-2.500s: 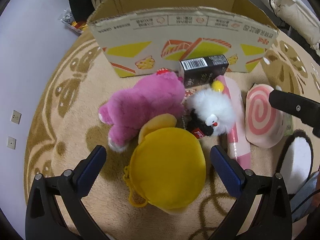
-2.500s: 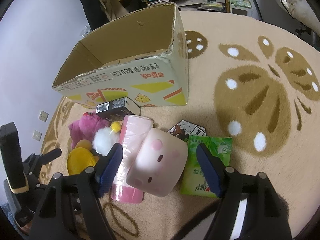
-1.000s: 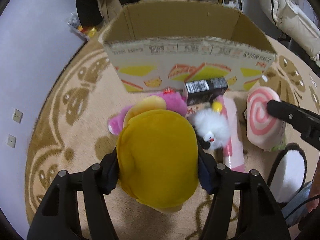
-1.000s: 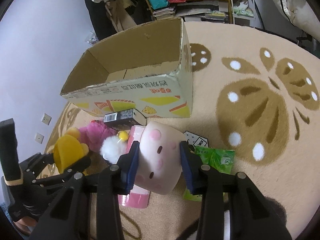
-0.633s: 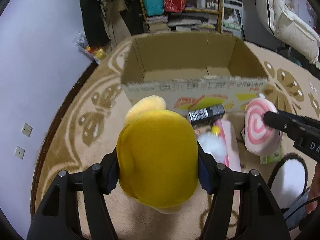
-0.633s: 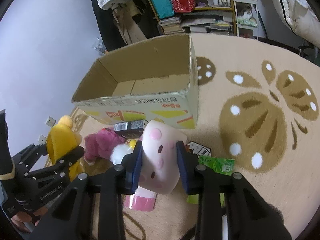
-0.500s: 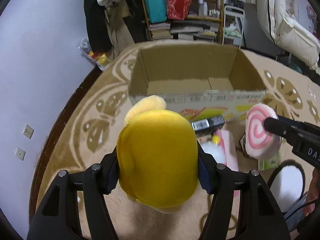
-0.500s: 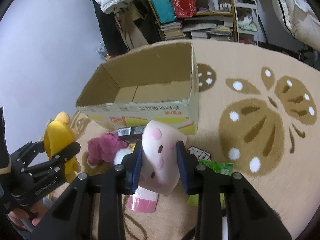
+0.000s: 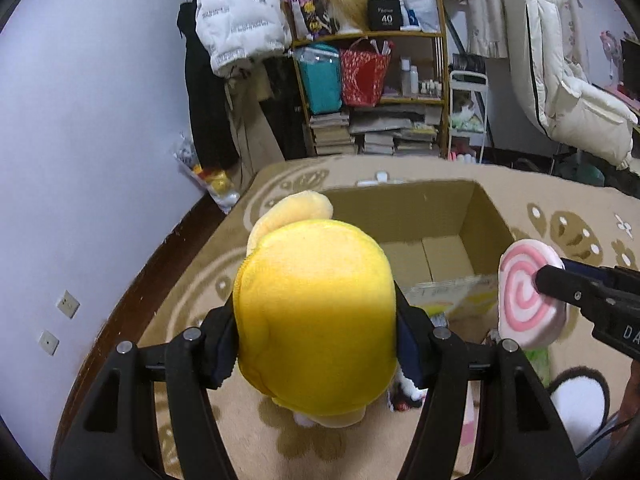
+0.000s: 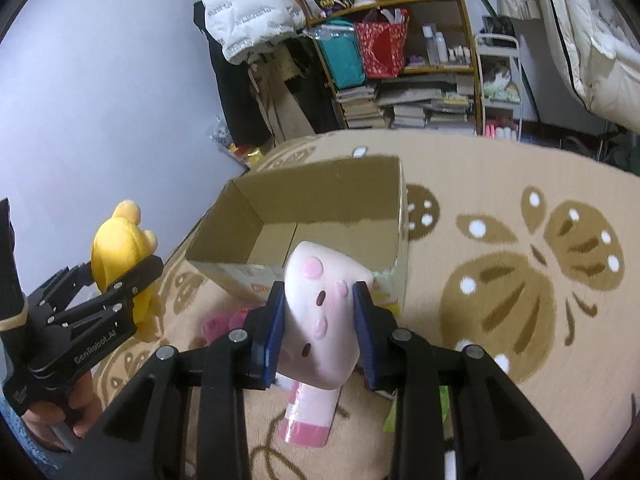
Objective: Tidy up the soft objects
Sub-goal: 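Lift the yellow plush with the left tool while the right tool lifts the pig-face cup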
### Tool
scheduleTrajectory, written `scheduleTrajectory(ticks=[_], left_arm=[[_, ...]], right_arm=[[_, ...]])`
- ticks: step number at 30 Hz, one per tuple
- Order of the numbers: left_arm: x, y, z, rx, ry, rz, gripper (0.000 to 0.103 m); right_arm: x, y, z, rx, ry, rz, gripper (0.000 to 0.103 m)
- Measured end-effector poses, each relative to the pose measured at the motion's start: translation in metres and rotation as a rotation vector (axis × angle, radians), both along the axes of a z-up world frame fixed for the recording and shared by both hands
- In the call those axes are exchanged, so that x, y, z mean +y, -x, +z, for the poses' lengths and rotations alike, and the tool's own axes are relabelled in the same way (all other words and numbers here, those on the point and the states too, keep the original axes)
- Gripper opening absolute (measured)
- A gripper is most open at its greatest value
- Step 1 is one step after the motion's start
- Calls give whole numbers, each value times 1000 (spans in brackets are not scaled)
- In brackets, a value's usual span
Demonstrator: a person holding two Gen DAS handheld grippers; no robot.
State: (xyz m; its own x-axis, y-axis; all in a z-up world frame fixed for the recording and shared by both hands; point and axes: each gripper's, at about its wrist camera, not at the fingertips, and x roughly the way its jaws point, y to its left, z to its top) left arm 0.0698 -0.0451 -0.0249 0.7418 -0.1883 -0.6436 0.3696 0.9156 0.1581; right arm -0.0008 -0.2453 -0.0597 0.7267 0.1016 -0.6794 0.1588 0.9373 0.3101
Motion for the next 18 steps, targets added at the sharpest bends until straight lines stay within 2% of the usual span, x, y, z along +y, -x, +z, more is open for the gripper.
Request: scheduleTrajectory(ticks=[9,18], left_arm=[[-7,-23,14,-47,-7,7,64],[-12,-47,14,-44,4,16,64]], right_arm=[[2,-18,22,-62,34,6,34],[-7,-43,36,-127,31,-5,34]])
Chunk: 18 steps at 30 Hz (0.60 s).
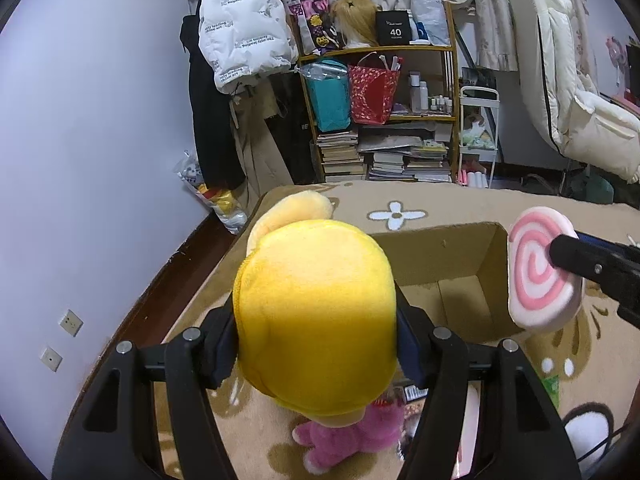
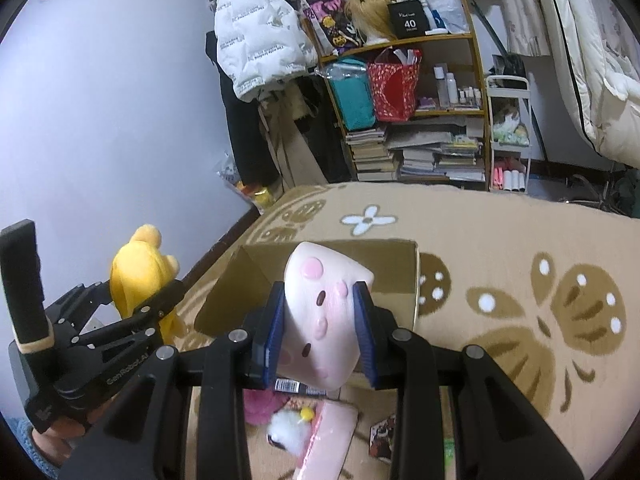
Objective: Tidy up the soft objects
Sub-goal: 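Lift the yellow plush with the left tool while the right tool lifts the pig-face cup, then release the yellow plush and pig-face cup into the box from both tools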
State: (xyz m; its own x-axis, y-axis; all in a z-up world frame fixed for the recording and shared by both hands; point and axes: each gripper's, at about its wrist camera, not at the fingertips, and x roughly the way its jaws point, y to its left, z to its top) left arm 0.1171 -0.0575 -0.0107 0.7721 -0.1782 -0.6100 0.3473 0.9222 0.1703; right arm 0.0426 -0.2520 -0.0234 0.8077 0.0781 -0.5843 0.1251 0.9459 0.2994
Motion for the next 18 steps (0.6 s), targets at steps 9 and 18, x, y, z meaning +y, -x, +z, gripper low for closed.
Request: scheduleTrajectory(ticks=[9,18], left_arm=[[-11,-30,-8,14,21,12,65],[-22,-45,-24,39,29,-4,65]], right_arm=[[-3,-5,-13,12,2,-8,35],[-12,-14,-29,44,17,-27,36]])
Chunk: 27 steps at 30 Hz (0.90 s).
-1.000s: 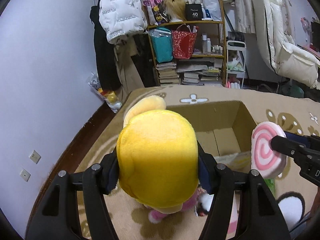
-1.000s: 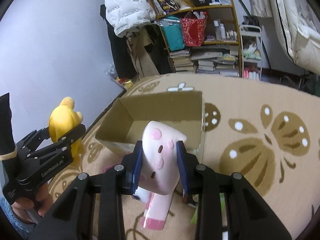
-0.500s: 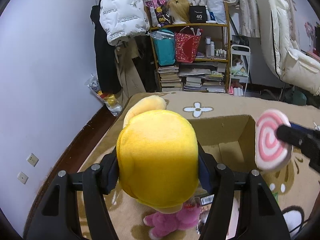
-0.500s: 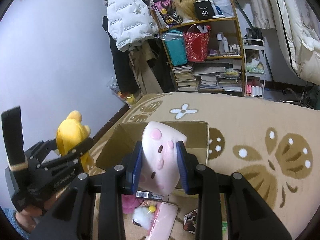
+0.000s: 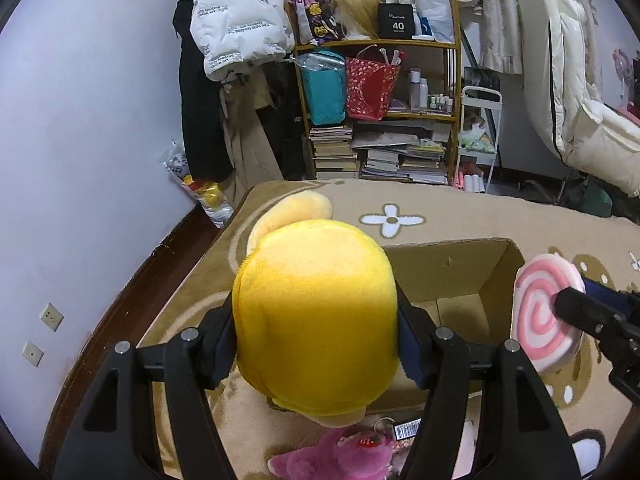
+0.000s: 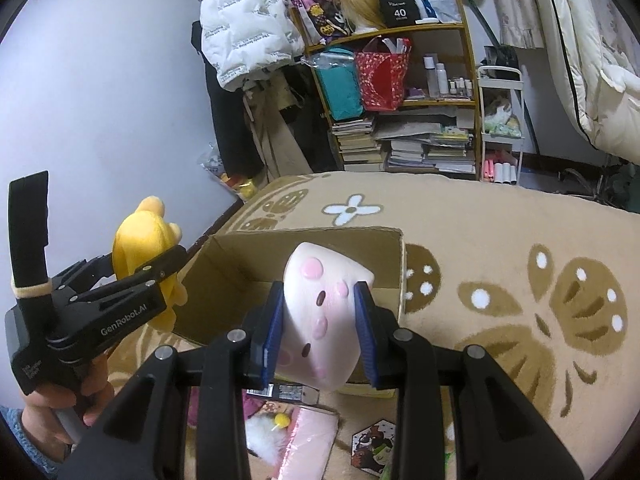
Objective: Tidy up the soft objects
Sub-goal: 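Release the yellow plush and pig-face cup into the box from both tools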
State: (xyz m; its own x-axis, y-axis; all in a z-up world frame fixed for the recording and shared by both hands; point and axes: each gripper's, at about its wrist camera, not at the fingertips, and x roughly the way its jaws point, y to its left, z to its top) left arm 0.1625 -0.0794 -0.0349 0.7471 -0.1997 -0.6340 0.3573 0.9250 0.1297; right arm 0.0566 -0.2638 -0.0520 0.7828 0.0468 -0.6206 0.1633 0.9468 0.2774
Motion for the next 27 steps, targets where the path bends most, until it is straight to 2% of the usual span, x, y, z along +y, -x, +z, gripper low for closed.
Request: scheduleTrajectory(ticks=[4,10,14,16,18,19,21,27], left_arm=[[-2,-4,-13,30,-1,10,67],[-3,-8,-24,38,-5,25,75],[-4,-5,-22,19,-37,30,82],[0,-4,-18,3,-37,38,88],[5,-2,-13,-6,-26,40,97],[7,-1,-11,-11,-20,41,98],[13,1,-6,-16,-14,44,102],[30,7,2,2,-1,66,102]], right_arm=[[-3,-2,-4,-7,3,-9,40],[-2,-6,-13,10,14,-16,46],[-2,-3,-9,-12,11,-10,67],[-1,-1,-5,-26,23,-10,72],[-1,1,-2,-29,26,-5,87],[-1,1,-1,-29,27,-10,90],[-1,4,0,-40,22,-27,93],[-4,13,2,-33,14,-46,98]])
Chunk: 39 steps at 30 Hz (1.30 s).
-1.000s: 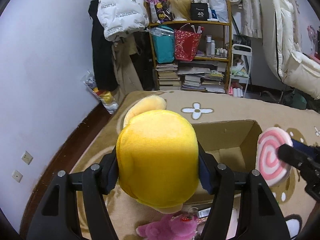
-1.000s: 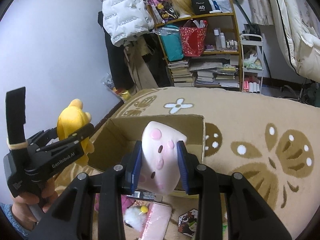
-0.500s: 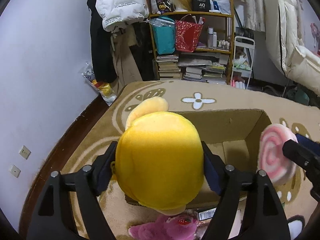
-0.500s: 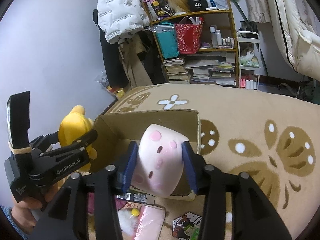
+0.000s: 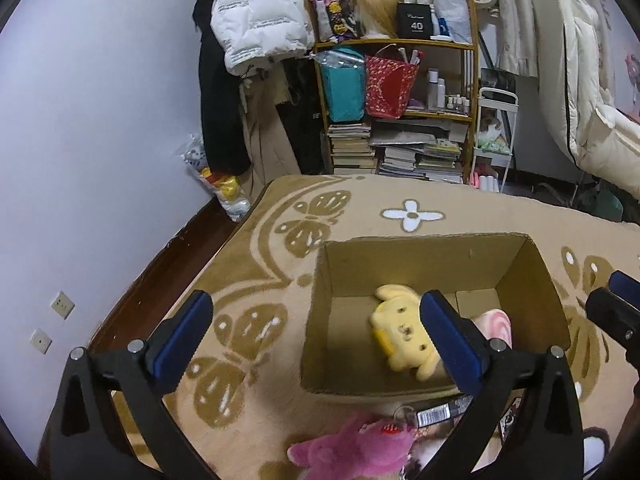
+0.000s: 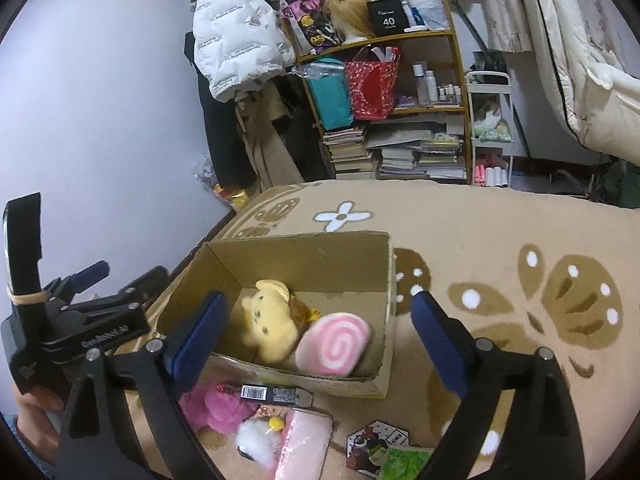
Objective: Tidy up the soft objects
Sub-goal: 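Release the yellow plush and pig-face cup into the box from both tools, then lower the left tool onto the pink bear while the right tool approaches the pink cylinder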
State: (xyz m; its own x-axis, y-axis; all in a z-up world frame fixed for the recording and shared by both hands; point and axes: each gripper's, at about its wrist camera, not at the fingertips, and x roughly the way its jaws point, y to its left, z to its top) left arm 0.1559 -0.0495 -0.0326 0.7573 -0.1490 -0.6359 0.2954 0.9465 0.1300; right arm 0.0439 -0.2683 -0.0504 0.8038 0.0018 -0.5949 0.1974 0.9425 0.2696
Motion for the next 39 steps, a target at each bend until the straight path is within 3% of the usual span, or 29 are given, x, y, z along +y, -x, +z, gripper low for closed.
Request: scheduleTrajectory(ticks=[10,17,32,39], left_arm=[[29,10,-3,60,29,42,102],[31,15,-19,115,-53,37,102],[36,27,-80,294,-124,51,102],[28,25,-110,392,-144,7,102]], right_arm=[[-7,22,-4,22,-12,-35,97],[-8,34,-25,99,-33,-50,97],[14,35,-62,194,-68,42,97],[30,29,-78,248,-59,101,89]])
